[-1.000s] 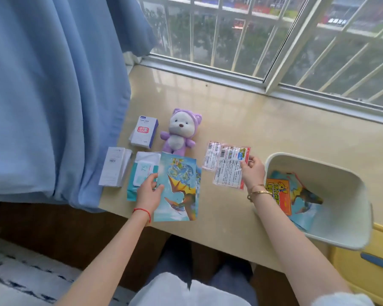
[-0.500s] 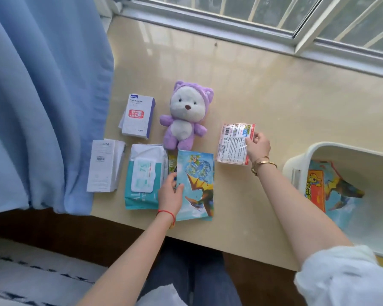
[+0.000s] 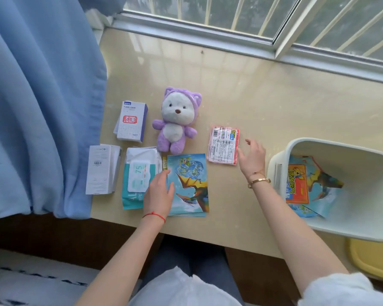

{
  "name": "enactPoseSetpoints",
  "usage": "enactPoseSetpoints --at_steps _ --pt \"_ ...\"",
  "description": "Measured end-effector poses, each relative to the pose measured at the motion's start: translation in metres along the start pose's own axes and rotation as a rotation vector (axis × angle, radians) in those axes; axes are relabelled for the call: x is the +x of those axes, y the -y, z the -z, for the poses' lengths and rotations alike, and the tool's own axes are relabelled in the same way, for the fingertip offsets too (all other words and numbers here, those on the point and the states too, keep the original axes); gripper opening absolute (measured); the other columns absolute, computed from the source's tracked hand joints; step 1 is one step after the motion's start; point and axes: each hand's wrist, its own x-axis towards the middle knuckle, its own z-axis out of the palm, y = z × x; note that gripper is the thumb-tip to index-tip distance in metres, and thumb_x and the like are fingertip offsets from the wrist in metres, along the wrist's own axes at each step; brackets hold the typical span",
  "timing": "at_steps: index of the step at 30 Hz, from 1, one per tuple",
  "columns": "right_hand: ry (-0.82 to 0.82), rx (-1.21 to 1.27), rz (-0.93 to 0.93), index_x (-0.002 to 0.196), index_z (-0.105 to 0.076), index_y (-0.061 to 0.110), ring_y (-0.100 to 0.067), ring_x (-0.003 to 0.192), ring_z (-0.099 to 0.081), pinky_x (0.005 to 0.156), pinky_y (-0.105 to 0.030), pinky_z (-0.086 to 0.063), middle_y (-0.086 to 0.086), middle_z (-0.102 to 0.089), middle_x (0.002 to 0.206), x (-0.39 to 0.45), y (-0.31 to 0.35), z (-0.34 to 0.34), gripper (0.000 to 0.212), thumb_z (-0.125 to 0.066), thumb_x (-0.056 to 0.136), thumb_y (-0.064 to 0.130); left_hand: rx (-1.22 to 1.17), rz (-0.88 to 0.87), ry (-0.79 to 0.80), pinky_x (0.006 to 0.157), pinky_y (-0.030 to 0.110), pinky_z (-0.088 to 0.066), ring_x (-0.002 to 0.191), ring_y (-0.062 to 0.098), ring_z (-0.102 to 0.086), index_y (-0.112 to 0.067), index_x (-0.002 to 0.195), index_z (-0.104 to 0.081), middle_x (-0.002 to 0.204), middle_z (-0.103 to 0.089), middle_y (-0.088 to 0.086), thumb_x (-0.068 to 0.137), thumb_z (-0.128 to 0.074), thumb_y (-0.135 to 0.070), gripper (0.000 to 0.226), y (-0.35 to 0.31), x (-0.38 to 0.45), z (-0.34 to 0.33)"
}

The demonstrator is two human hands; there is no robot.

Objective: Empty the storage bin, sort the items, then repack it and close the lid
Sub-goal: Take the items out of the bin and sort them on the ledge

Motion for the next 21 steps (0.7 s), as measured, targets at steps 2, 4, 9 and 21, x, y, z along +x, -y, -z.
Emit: enactPoseSetpoints --at_steps 2,4,9,21 --pt "-0.045 -0.043 0.089 0.121 -0.054 0.003 -0.03 0.115 -0.049 0.101 -0.036 -0.034 -0.014 -0.058 0.12 -0.031 -0.001 0.019 0.039 -0.062 0.088 0.022 0.025 -0.069 -0.036 0.087 0.033 -0.047 0.111 0.018 -0.055 -0.019 0.124 -0.054 0.121 -0.06 -0.001 0.091 -0.056 -0.021 0.033 -0.007 -0.006 0.018" --pt "-0.083 -0.075 0.15 0.12 -0.056 0.006 -0.028 0.111 -0.051 0.099 -0.035 -0.036 -0.012 -0.059 0.117 -0.062 -0.005 0.036 0.038 -0.063 0.087 0.023 0.051 -0.131 -0.045 0.085 0.035 -0.047 0.109 0.019 -0.055 -0.02 0.12 -0.057 0.117 -0.061 -0.001 0.091 -0.056 -0.023 0.029 -0.011 -0.011 0.035" --pt "-0.13 -0.117 0.194 0.119 -0.055 0.012 -0.023 0.113 -0.05 0.103 -0.035 -0.037 -0.005 -0.059 0.116 -0.135 -0.019 0.079 0.035 -0.063 0.086 0.022 0.104 -0.311 -0.078 0.086 0.036 -0.05 0.104 0.02 -0.059 -0.019 0.114 -0.061 0.112 -0.064 0.001 0.088 -0.06 -0.023 0.027 -0.026 -0.029 0.066" --pt "-0.279 -0.034 0.105 0.119 -0.058 0.012 -0.02 0.114 -0.047 0.101 -0.033 -0.039 -0.005 -0.06 0.117 -0.206 -0.13 0.186 0.034 -0.063 0.087 0.023 0.129 -0.531 -0.084 0.083 0.039 -0.052 0.099 0.023 -0.062 -0.018 0.112 -0.063 0.107 -0.066 0.002 0.086 -0.062 -0.021 0.026 -0.128 -0.102 0.028"
